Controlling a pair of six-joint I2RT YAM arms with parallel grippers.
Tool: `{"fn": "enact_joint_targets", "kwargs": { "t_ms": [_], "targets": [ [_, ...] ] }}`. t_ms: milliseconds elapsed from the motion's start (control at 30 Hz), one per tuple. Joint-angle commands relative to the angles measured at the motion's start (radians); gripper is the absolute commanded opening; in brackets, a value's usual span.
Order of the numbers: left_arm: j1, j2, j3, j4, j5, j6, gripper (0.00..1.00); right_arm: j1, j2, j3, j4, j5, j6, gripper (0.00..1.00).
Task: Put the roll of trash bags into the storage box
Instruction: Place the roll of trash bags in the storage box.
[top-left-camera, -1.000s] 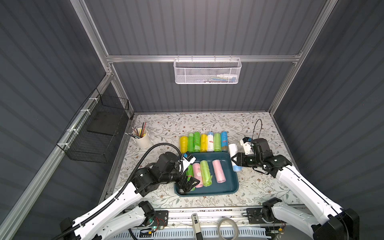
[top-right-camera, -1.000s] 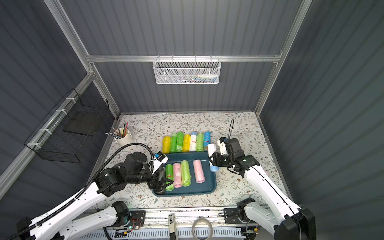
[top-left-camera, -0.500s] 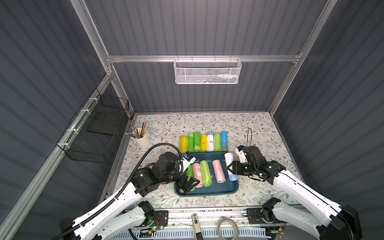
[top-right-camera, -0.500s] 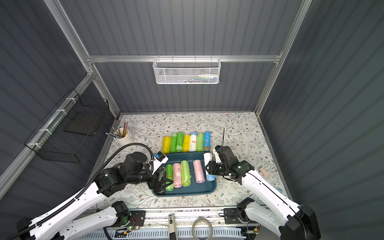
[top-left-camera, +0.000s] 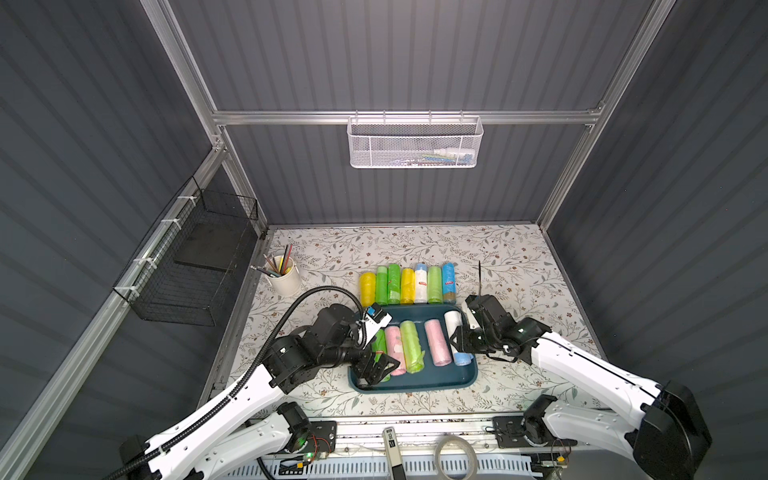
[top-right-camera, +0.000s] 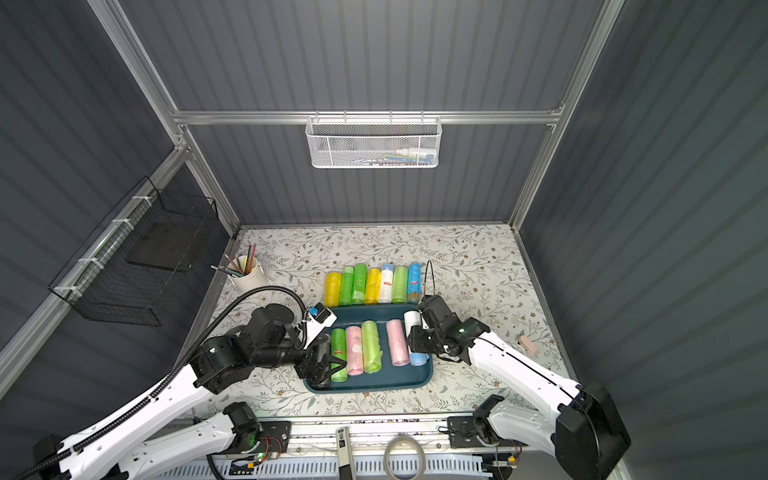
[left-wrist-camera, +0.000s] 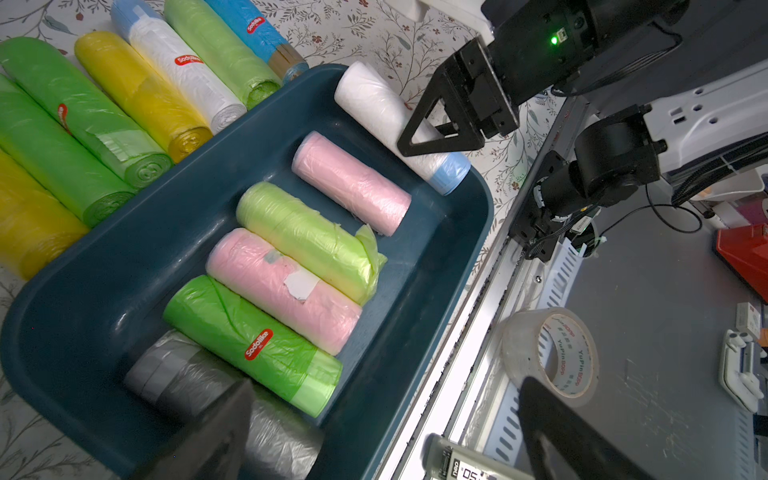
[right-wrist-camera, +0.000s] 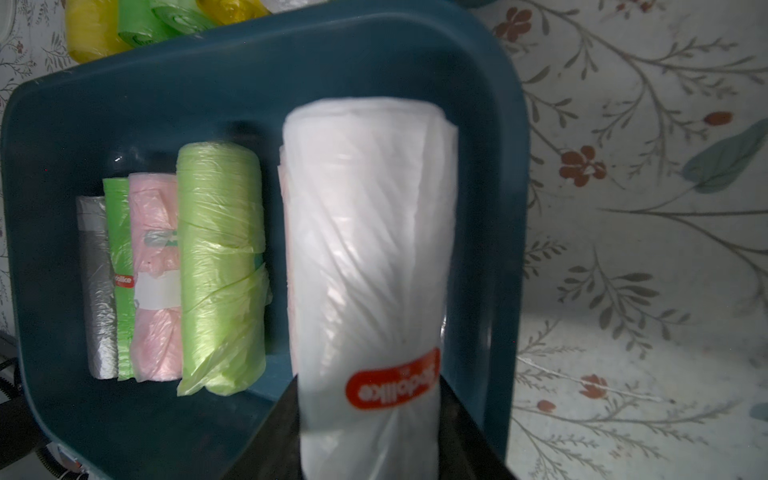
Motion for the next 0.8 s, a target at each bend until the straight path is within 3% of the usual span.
{"fn": "enact_joint_targets", "kwargs": {
  "t_ms": [0, 767],
  "targets": [
    [0.007, -0.007, -0.007, -0.016, 0.015, 0.004, 1.00, 0.014, 0.029, 0.035, 0.027, 0.046, 0.009, 0.45],
    [0.008, -0.007, -0.007, -0.018, 0.016, 0.004, 1.00, 0.038, 0.183, 0.059, 0.088, 0.096, 0.008, 0.45]
  ]
}}
